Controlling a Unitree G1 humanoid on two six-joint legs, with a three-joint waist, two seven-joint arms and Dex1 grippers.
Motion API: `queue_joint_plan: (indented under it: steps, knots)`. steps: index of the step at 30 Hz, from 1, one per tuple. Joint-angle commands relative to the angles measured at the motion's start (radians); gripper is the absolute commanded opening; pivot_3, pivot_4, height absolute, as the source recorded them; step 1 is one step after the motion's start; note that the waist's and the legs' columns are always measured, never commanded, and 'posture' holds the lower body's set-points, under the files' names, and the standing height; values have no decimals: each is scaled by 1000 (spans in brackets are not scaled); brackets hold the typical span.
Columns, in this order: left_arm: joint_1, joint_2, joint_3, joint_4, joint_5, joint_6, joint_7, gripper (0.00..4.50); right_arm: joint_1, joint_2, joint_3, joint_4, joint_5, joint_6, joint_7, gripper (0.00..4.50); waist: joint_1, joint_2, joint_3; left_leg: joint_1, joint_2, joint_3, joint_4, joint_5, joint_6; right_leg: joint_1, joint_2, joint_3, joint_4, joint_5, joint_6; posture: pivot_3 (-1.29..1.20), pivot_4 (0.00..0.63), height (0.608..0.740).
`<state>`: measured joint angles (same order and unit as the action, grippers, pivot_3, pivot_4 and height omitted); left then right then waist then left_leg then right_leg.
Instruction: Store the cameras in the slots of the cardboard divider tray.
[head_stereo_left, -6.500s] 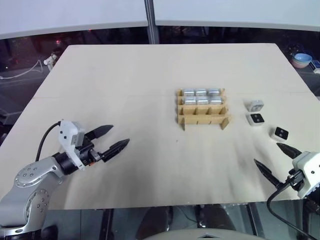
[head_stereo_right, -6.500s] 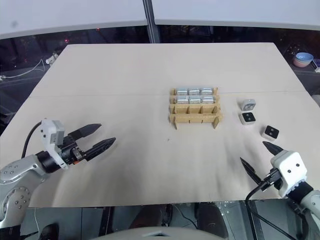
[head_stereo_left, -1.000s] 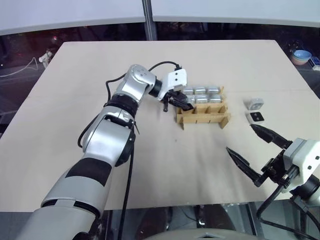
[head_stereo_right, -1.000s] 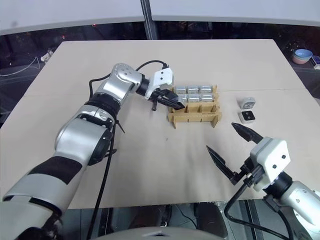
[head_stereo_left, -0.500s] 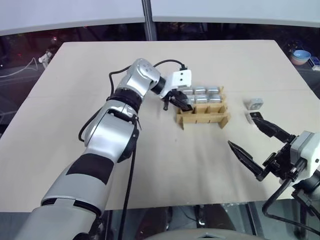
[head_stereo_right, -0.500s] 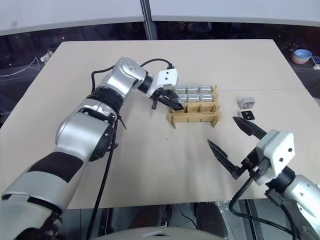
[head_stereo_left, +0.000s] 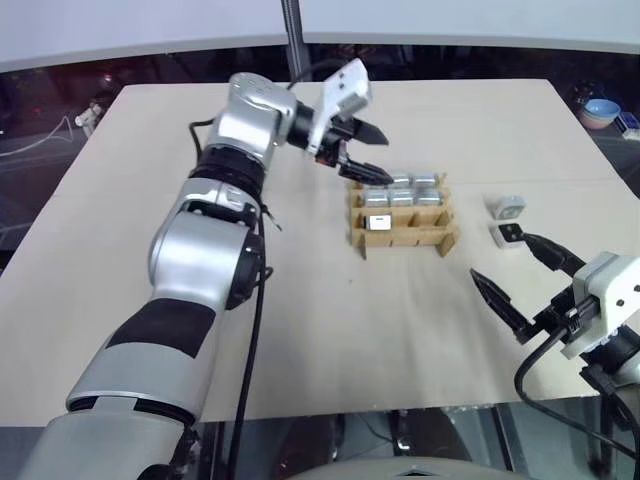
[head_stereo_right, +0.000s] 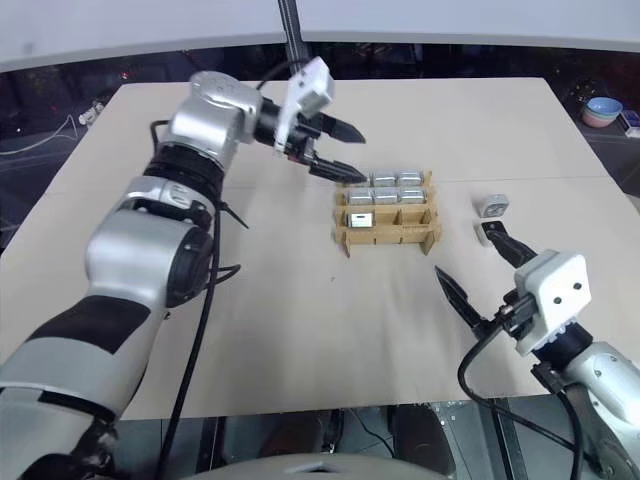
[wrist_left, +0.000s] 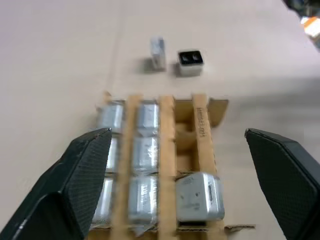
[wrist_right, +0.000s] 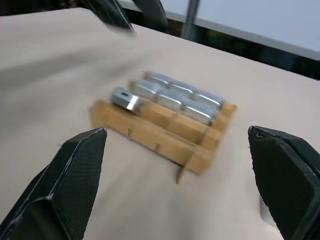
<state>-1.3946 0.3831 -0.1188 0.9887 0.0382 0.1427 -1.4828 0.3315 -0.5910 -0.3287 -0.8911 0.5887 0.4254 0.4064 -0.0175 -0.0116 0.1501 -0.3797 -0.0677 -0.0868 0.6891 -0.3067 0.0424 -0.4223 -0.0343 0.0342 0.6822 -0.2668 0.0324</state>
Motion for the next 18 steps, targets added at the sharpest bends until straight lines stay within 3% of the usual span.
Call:
queue_joint_plan:
  steps: [1, 6, 11, 14, 17, 18]
  knots:
    - [133, 3, 1, -194, -34, -27, 36, 4462, -32, -10, 2, 25, -6, -23, 36, 4500, 4, 0, 0, 0, 0, 0, 0, 0, 0, 0, 0, 2, 0, 0, 0, 0, 150, 740]
    - [280, -8, -48, -388, -28, 19, 81, 4462, -13, -13, 3, 41, -39, -49, 83, 4500, 15, -1, 1, -4, 0, -2, 3, 0, 0, -1, -1, 0, -1, 0, 0, 0, 150, 740]
    - [311, -18, -123, -330, 46, -114, 164, 4462, 65, 6, 0, 10, -62, -92, 123, 4500, 20, -1, 0, -3, -1, -2, 3, 0, 0, 0, -1, 0, 0, 0, 0, 0, 150, 740]
    - [301, -27, -147, -267, 66, -186, 194, 3688, 102, 24, 0, -7, -79, -111, 123, 4500, 17, -1, 0, -2, -1, -1, 3, 0, 0, 0, 0, 1, 0, 0, 0, 0, 150, 740]
    - [287, -40, -164, -216, 69, -232, 191, 2460, 121, 38, 2, -31, -89, -109, 105, 4500, 12, -1, 0, -2, -1, 0, 3, 0, 0, 0, 0, 1, 1, 0, 0, 0, 150, 740]
    - [282, -42, -171, -198, 77, -255, 197, 2460, 126, 41, 3, -39, -92, -105, 99, 4500, 12, -1, 0, -2, -1, 0, 3, 0, 0, 0, 0, 1, 1, 0, 0, 0, 150, 740]
